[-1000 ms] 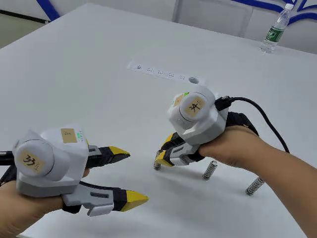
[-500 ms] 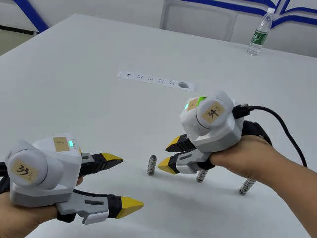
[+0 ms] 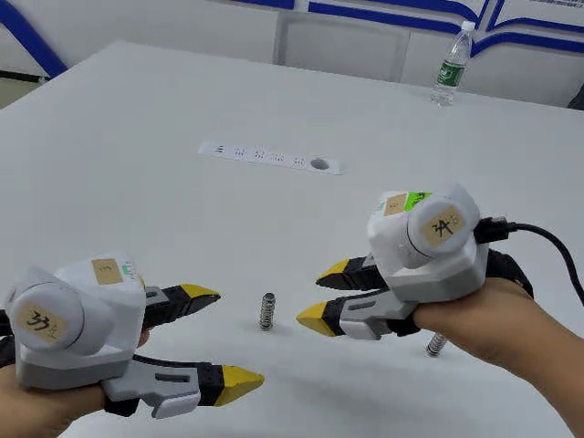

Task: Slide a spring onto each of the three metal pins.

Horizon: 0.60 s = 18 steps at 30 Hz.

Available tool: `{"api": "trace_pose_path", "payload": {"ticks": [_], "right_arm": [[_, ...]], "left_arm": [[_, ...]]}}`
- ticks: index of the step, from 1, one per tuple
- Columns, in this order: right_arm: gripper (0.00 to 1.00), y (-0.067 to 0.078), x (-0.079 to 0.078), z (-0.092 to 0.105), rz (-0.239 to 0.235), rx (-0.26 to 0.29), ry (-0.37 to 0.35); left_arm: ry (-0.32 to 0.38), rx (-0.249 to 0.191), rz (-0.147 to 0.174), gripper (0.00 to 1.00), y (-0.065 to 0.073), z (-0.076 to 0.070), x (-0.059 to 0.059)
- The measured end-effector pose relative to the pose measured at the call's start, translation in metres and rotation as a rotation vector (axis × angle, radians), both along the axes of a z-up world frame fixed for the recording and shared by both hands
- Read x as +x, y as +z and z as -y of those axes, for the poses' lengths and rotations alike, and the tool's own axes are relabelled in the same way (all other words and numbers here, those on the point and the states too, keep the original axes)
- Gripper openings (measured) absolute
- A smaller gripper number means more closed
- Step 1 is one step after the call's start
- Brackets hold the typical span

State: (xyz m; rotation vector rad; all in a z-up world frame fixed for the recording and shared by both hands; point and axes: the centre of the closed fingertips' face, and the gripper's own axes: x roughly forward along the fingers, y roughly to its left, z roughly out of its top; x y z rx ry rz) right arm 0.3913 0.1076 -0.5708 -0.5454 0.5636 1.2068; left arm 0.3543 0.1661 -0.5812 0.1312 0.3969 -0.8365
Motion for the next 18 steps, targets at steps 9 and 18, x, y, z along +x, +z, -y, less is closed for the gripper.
{"api": "trace_pose_path", "payload": {"ticks": [9, 18], "right_arm": [[0.32, 0.005, -0.013, 0.025, -0.023, 0.063, -0.054], [0.32, 0.004, -0.024, 0.057, -0.037, 0.091, -0.123]], "left_arm": [[-0.008, 0.008, 0.000, 0.69, 0.000, 0.001, -0.003], [-0.012, 0.009, 0.001, 0.71, 0.002, 0.002, -0.006]]}}
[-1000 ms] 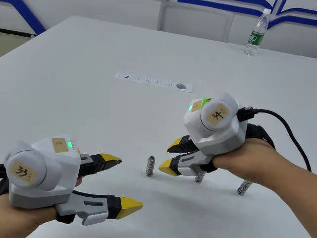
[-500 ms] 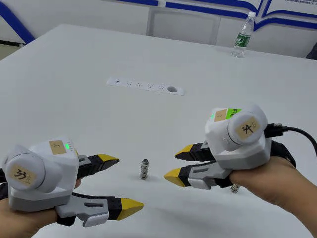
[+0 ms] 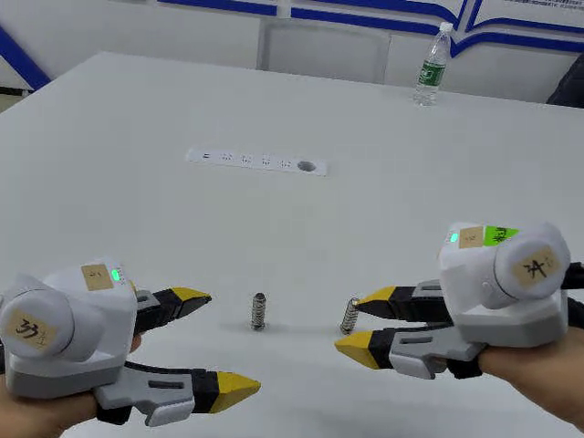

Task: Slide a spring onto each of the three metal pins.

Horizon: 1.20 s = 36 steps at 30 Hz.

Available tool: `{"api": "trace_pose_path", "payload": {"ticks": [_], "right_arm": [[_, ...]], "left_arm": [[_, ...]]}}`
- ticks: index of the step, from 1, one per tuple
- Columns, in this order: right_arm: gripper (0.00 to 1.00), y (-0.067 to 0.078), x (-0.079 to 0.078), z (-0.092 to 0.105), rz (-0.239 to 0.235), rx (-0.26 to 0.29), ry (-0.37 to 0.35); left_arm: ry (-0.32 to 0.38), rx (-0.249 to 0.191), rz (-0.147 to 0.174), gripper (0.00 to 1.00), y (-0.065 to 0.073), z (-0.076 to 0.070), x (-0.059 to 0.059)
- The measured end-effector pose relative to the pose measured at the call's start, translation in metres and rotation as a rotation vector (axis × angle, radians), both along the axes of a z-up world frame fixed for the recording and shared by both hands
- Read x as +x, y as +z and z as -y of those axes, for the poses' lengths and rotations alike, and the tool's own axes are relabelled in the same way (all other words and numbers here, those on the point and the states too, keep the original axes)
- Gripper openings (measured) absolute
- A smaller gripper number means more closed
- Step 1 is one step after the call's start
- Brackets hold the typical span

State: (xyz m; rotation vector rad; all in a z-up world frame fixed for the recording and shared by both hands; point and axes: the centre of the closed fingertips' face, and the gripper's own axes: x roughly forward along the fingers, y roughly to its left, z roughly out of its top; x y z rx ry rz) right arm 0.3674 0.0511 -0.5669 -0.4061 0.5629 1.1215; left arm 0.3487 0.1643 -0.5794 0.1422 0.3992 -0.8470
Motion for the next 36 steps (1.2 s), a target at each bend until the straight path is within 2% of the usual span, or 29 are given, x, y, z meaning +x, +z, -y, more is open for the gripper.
{"api": "trace_pose_path", "payload": {"ticks": [10, 18, 24, 27, 36], "right_arm": [[0.32, -0.007, -0.007, 0.041, -0.016, 0.012, -0.092], [0.32, -0.009, -0.002, 0.074, -0.014, 0.032, -0.182], [0.34, -0.010, 0.003, 0.097, 0.004, 0.024, -0.215], [0.37, -0.008, 0.006, 0.107, 0.017, 0.037, -0.231], [0.48, -0.015, 0.006, 0.122, 0.029, 0.059, -0.222]], "left_arm": [[0.000, 0.001, -0.004, 0.75, 0.001, 0.002, -0.003], [-0.001, 0.000, -0.002, 0.76, 0.003, 0.005, -0.004], [-0.002, -0.001, -0.005, 0.77, 0.002, 0.005, -0.005], [-0.001, -0.002, -0.004, 0.77, 0.003, 0.005, -0.005], [0.000, -0.003, -0.007, 0.77, 0.002, 0.005, -0.006]]}}
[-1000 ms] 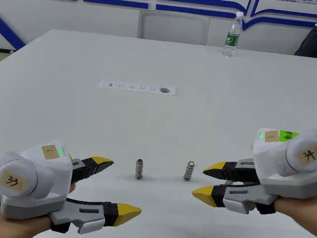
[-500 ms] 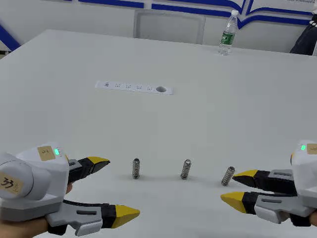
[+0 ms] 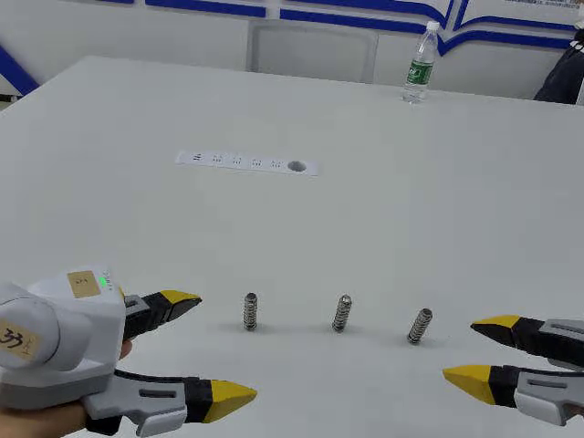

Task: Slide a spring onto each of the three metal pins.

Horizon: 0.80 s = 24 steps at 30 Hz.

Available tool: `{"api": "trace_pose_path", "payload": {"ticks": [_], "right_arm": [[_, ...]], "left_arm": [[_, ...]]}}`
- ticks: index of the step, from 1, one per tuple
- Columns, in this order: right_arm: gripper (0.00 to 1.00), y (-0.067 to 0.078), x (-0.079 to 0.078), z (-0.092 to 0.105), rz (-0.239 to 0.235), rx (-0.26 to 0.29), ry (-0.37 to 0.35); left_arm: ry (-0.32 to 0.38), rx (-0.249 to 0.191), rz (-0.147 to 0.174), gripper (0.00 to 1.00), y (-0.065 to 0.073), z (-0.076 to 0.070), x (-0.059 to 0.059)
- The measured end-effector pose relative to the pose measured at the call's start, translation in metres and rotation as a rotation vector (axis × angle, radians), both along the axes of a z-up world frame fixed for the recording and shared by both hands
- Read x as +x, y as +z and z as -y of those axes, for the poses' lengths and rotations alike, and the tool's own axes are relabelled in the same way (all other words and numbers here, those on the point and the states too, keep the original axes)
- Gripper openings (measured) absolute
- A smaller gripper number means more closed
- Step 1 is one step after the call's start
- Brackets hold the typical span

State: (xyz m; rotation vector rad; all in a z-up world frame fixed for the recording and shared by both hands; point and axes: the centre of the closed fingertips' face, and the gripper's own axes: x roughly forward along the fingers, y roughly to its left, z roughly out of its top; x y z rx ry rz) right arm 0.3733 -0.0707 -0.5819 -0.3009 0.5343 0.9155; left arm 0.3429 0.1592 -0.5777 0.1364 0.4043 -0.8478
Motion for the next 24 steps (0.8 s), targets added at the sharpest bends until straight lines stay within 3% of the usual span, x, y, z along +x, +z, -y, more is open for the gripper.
{"api": "trace_pose_path", "payload": {"ticks": [4, 11, 24], "right_arm": [[0.54, 0.000, 0.000, 0.001, 0.040, 0.010, 0.016], [0.65, -0.008, 0.002, 0.004, 0.063, 0.028, 0.032], [0.73, -0.013, 0.002, 0.004, 0.056, 0.060, 0.008]], "left_arm": [[0.000, 0.001, -0.004, 0.77, -0.001, 0.001, -0.001], [0.005, 0.002, -0.007, 0.77, -0.002, 0.001, 0.000], [0.021, 0.006, -0.020, 0.78, -0.010, -0.002, 0.001]]}}
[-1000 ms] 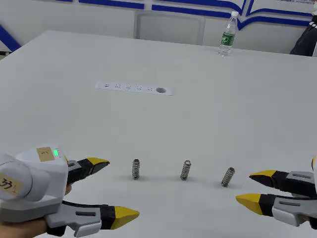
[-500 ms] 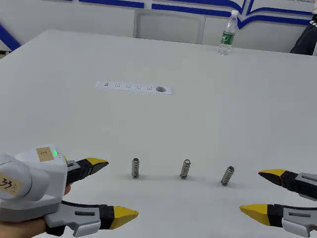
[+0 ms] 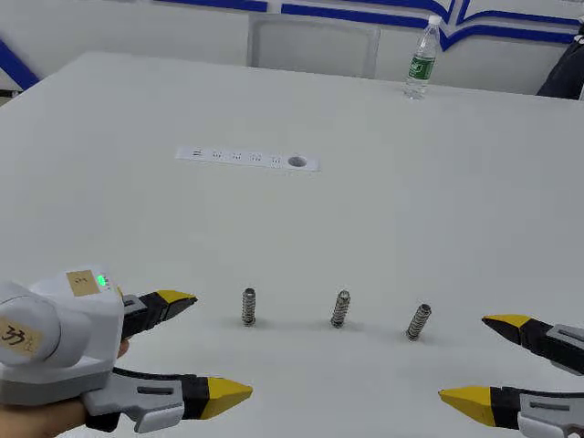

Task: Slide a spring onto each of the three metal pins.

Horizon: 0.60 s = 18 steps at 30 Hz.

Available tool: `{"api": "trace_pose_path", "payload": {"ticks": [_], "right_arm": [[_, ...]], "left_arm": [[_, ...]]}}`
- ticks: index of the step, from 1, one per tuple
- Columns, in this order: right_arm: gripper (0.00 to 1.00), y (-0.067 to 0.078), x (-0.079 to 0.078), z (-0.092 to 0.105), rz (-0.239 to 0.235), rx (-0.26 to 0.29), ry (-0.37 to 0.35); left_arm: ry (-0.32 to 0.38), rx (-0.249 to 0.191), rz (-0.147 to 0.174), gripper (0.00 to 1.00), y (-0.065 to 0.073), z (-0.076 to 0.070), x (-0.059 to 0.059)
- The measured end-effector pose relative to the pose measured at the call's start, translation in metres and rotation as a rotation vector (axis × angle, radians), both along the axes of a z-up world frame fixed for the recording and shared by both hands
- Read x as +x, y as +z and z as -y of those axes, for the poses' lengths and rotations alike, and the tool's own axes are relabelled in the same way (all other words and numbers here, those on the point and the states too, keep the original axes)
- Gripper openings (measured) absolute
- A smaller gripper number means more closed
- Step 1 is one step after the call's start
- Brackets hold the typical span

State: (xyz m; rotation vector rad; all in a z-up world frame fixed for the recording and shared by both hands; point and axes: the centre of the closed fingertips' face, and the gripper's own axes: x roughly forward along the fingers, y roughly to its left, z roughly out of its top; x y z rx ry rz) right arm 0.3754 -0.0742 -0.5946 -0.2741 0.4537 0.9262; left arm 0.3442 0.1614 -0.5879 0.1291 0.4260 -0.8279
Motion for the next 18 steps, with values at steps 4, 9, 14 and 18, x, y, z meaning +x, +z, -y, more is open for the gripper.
{"api": "trace_pose_path", "payload": {"ticks": [4, 9, 14, 18], "right_arm": [[0.74, -0.0003, 0.0013, -0.0004, 0.001, 0.006, -0.002], [0.75, -0.0001, 0.0031, -0.0003, 0.005, 0.006, -0.005], [0.76, 0.0011, 0.0025, -0.0013, 0.011, 0.004, -0.002], [0.77, 0.0016, -0.0003, -0.0021, 0.013, -0.003, 0.001]], "left_arm": [[0.004, 0.000, -0.003, 0.78, -0.0015, -0.0011, 0.0001], [0.006, -0.003, -0.005, 0.78, -0.0021, -0.0013, -0.0002], [0.008, -0.004, -0.007, 0.78, -0.0032, -0.0023, 0.0000], [0.008, -0.005, -0.006, 0.78, -0.0034, -0.0030, 0.0007]]}}
